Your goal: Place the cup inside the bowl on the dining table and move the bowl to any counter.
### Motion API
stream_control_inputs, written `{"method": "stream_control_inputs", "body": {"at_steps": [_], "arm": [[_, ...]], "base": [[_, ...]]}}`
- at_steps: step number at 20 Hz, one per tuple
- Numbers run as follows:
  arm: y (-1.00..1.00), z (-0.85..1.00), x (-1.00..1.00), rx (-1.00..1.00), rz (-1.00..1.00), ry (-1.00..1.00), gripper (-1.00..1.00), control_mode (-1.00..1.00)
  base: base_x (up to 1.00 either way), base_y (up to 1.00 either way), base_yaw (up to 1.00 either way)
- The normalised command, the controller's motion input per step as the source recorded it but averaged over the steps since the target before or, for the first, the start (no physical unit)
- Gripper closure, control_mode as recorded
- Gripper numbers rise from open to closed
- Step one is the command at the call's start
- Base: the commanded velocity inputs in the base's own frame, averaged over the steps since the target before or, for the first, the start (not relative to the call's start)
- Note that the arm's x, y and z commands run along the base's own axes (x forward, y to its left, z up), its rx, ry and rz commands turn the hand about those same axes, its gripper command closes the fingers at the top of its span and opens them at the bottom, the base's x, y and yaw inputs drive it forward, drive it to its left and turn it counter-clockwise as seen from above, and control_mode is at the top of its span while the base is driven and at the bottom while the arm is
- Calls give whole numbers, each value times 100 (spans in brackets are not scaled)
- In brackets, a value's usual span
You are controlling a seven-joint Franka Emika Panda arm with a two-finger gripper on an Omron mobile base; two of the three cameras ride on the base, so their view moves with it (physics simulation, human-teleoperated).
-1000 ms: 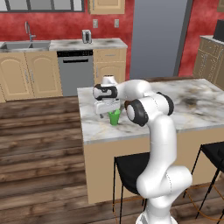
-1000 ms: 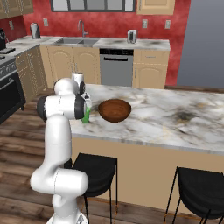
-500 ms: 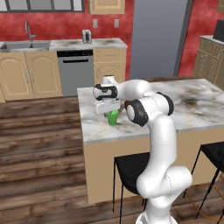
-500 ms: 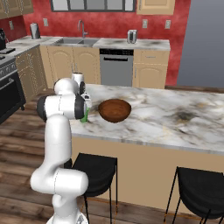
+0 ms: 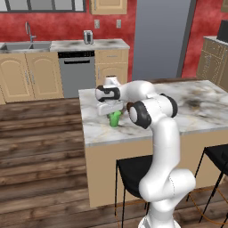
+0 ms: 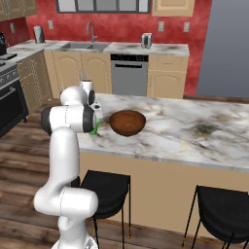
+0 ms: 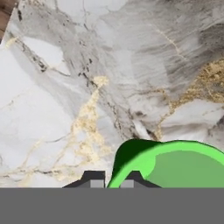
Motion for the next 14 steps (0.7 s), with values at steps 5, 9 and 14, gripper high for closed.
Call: {"method": "stream_control_inputs", "body": {"at_steps": [5,9,14], "arm": [[-17,13,0,0,8,-9,100,-100],[-16,18,0,0,8,-7,100,-100],[-10,11,-3,0,9,-10,100,-100]], "base": [[0,0,0],[0,0,0],[0,0,0]]}}
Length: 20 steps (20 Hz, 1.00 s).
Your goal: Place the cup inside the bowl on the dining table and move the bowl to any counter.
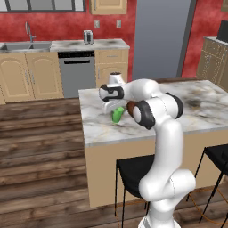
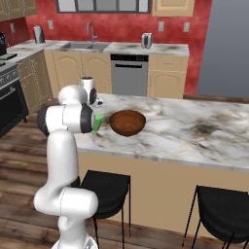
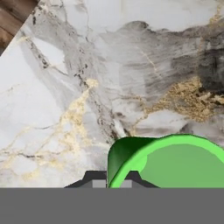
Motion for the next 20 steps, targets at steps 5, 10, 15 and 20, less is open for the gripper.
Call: {"method": "stream_control_inputs", "body": {"at_steps": [5,10,15,20], "arm": [[-3,20,-8,0,10,-12,100,-100],[0,38,-16,0,10,-9,100,-100],[0,36,-20,-2,3,-1,100,-100],[0,31,-8,-5,0,0,100,-100]], "base": [[0,0,0],[0,0,0],[0,0,0],[0,0,0]]}}
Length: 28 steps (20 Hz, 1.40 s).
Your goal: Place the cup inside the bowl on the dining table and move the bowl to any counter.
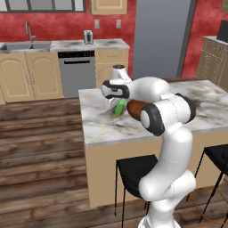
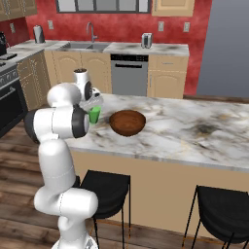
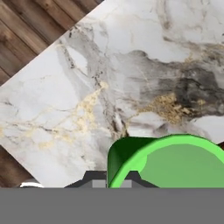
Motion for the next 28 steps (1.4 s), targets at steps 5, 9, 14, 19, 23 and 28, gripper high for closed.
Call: {"method": "stream_control_inputs", "body": {"at_steps": [5,9,14,19,23,28], "arm": [[0,27,0,-3,-3,0,100,-100],[-12,21,0,0,-8,0,100,-100],[-22,5,0,0,-14,0,100,-100],[-23,0,0,0,-11,0,100,-100],[-13,19,0,0,-5,0,100,-100],[-8,30,0,0,-1,0,100,-100]], "base": [[0,0,0],[0,0,0],[0,0,0],[0,0,0],[0,0,0],[0,0,0]]}}
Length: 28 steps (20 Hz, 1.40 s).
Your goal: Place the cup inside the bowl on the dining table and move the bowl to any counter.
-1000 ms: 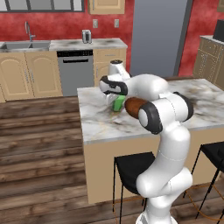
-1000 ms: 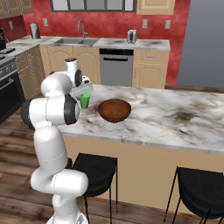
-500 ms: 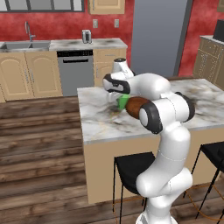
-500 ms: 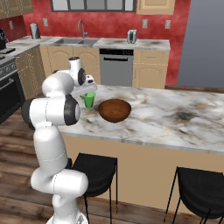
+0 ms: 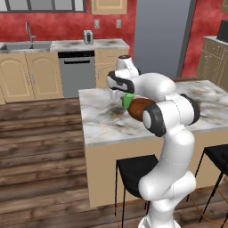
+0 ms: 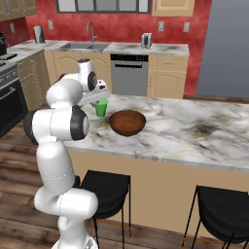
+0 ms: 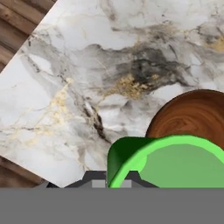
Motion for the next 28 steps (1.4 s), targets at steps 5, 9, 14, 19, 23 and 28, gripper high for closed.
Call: {"method": "stream_control_inputs", "body": {"at_steps": [5,9,14,19,23,28], "arm": [[-15,9,0,-2,0,0,100,-100],[-39,-9,4,-2,0,0,100,-100],[-28,-8,4,0,0,0,100,-100],[-27,-2,11,0,0,0,100,-100],[-35,0,22,0,0,0,100,-100],[-37,0,29,0,0,0,100,-100]], "base": [[0,0,0],[0,0,0],[0,0,0],[0,0,0],[0,0,0],[0,0,0]]}}
